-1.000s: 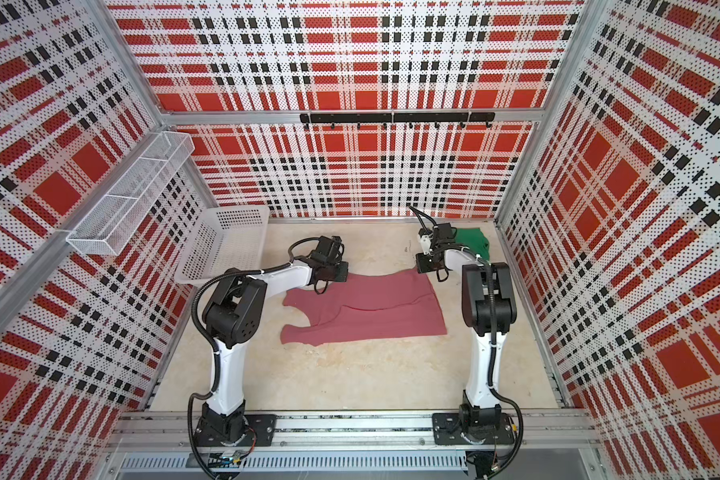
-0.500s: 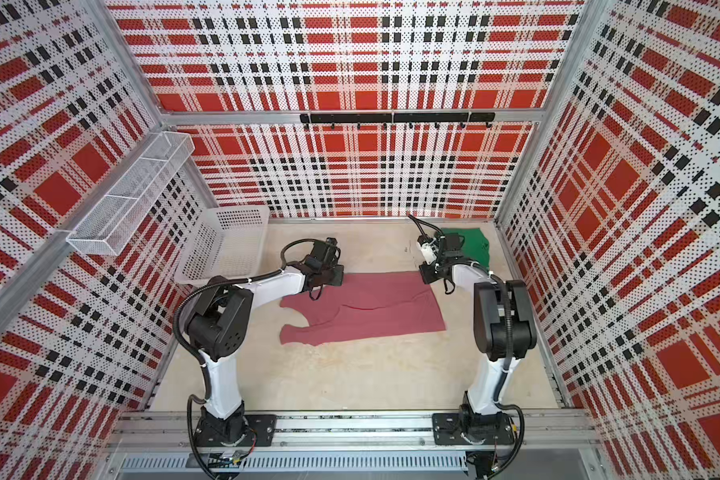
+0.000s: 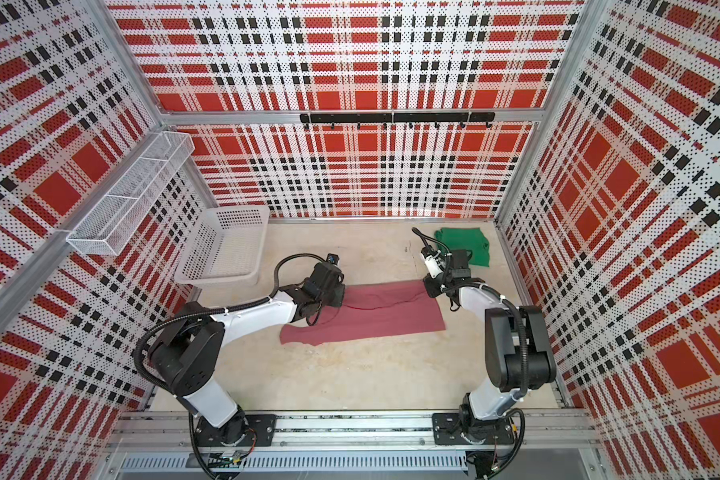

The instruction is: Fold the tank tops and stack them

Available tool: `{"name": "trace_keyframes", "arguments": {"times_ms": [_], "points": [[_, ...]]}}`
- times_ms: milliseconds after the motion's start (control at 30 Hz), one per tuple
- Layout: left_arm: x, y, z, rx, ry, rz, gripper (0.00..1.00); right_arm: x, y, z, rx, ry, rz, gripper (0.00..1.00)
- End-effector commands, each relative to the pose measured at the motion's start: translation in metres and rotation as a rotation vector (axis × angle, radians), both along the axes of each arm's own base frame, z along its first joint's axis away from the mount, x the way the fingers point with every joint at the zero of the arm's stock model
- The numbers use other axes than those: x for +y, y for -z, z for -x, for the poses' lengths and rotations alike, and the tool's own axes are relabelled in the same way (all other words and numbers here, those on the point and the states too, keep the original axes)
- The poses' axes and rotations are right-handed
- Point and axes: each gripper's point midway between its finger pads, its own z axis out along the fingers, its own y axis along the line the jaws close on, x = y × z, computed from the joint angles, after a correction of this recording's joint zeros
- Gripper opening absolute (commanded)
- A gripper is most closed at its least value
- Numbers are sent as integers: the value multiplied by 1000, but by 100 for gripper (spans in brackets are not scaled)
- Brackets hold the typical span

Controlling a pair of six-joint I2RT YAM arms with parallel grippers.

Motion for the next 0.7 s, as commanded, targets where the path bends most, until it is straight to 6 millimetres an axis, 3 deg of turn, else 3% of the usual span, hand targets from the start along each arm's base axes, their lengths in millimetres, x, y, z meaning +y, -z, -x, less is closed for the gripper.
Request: {"name": "trace_keyframes", "arguments": {"times_ms": [0,267,400,500,533,667], "points": [[12,-2,11,-22,-94,40,0,-2,-19,3,-77,11,-13,1],[24,9,53,-49,-209,151,2,-4,-17,34,-71,44,-45,13],[23,14,73,-61,-233,186,26,-7,-28,50,-147,86,-88,17],[29,15,85,-59,-241,210,44,-8,-52,54,-234,102,-118,18],[31,13,86,-61,-245,221,48,-8,-61,53,-253,109,-125,23],[44,-6,82,-89,-285,265,56,-12,-79,42,-172,215,-208,35]]}}
